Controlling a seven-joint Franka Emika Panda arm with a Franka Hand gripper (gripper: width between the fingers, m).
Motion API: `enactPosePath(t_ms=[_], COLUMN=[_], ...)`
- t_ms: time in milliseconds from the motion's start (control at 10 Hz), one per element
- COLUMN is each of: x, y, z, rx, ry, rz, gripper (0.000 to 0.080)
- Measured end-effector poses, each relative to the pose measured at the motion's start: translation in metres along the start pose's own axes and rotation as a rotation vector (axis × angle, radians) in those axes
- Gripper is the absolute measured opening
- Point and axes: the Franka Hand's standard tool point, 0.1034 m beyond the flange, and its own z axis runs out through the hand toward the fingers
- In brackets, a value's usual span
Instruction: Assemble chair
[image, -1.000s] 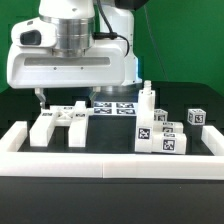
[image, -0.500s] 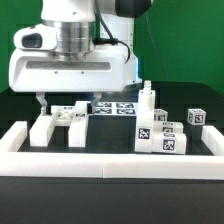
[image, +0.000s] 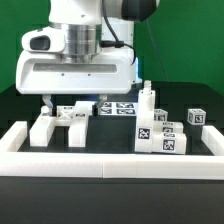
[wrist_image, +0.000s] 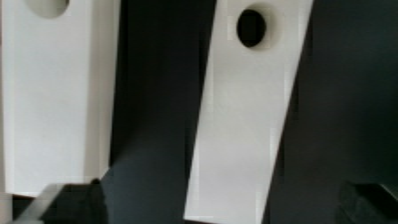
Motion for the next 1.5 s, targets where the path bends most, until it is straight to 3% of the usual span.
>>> enactPosePath(t_ms=[300,1400,1500], x=[-0.004,-0.011,-0.011], y=[0.0,0.0,-0.002], z=[0.017,0.029,0.029], rx=[-0.008,0.0,0.0], ry=[-0.001,-0.032,-0.031], rz=[-0.005,0.014,0.011], gripper=[0.0649,0.0649,0.0526])
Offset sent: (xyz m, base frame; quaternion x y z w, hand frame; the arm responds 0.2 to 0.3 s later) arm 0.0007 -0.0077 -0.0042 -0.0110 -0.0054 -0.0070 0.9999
